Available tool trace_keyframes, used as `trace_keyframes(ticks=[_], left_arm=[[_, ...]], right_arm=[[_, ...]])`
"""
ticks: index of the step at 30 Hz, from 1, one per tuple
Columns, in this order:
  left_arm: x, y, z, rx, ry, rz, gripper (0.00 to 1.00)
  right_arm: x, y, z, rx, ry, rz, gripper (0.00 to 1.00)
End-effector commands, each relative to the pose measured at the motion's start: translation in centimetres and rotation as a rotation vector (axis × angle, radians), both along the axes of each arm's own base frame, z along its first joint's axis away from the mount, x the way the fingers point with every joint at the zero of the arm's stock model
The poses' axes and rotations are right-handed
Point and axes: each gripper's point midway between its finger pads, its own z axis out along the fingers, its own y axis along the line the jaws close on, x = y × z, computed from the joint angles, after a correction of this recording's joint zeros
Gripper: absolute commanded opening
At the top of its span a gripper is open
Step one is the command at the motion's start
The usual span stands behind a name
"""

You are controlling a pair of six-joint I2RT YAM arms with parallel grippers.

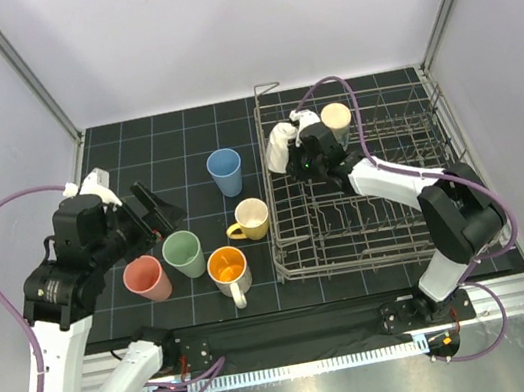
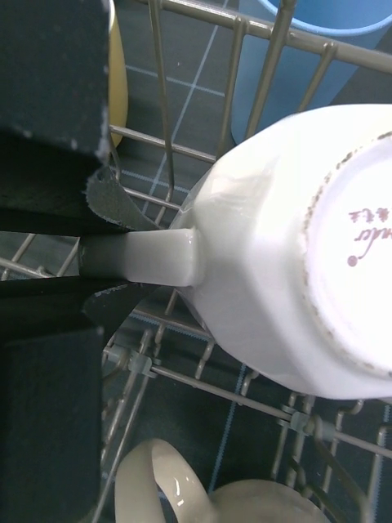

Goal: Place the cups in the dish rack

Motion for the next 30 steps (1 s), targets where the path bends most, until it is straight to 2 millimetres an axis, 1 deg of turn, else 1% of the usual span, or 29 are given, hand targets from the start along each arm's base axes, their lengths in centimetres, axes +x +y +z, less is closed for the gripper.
trace_keyframes(ticks=[1, 4, 6, 10, 12, 15, 17, 19, 21, 22, 24, 25, 27, 28, 30], left_arm=[[0.1, 0.1, -0.1, -0.012, 0.001, 0.026, 0.99], [0.2, 0.1, 0.0, -0.022, -0.005, 0.032, 1.0], [0.3, 0.1, -0.3, -0.024, 0.003, 0.035, 1.0], [0.1, 0.0, -0.4, -0.02, 0.004, 0.027, 1.0], [0.1, 0.3, -0.2, -0.007, -0.002, 0.034, 1.0], [-0.1, 0.6, 0.0, 0.01, -0.008, 0.03, 1.0], [-0.2, 0.7, 0.0, 0.016, -0.007, 0.029, 1.0], [-0.2, 0.7, 0.0, 0.023, -0.01, 0.023, 1.0], [-0.1, 0.7, 0.0, 0.028, -0.01, 0.02, 1.0], [-0.1, 0.7, 0.2, 0.026, -0.018, 0.02, 1.0], [0.0, 0.7, 0.2, 0.029, -0.019, 0.019, 1.0], [0.0, 0.7, 0.2, 0.03, -0.016, 0.019, 1.0], [0.1, 0.7, 0.1, 0.034, -0.015, 0.022, 1.0], [0.0, 0.7, 0.2, 0.035, -0.018, 0.016, 1.0], [0.0, 0.8, 0.3, 0.037, -0.023, 0.017, 1.0]], right_arm=[[2.8, 0.0, 3.5, -0.074, -0.156, -0.029, 0.04], [2.8, 0.0, 3.9, -0.11, -0.178, -0.027, 0.04], [2.8, -0.1, 3.7, -0.115, -0.175, -0.032, 0.04], [2.9, -0.1, 3.1, -0.143, -0.17, -0.042, 0.04], [3.1, -0.6, 2.6, -0.182, -0.163, -0.07, 0.04], [3.3, -1.6, 2.3, -0.217, -0.163, -0.11, 0.04], [3.3, -1.8, 1.8, -0.247, -0.149, -0.106, 0.04], [3.2, -1.8, 1.1, -0.262, -0.133, -0.099, 0.04], [3.3, -1.7, 1.1, -0.263, -0.13, -0.096, 0.05], [3.1, -1.8, 0.8, -0.269, -0.11, -0.093, 0.12], [3.0, -1.6, 1.2, -0.258, -0.1, -0.095, 0.2], [2.9, -1.5, 1.4, -0.253, -0.096, -0.09, 0.26], [2.7, -1.4, 1.9, -0.243, -0.083, -0.091, 0.32], [2.6, -1.2, 2.1, -0.235, -0.077, -0.087, 0.37], [2.2, -1.1, 2.8, -0.227, -0.075, -0.087, 0.42]])
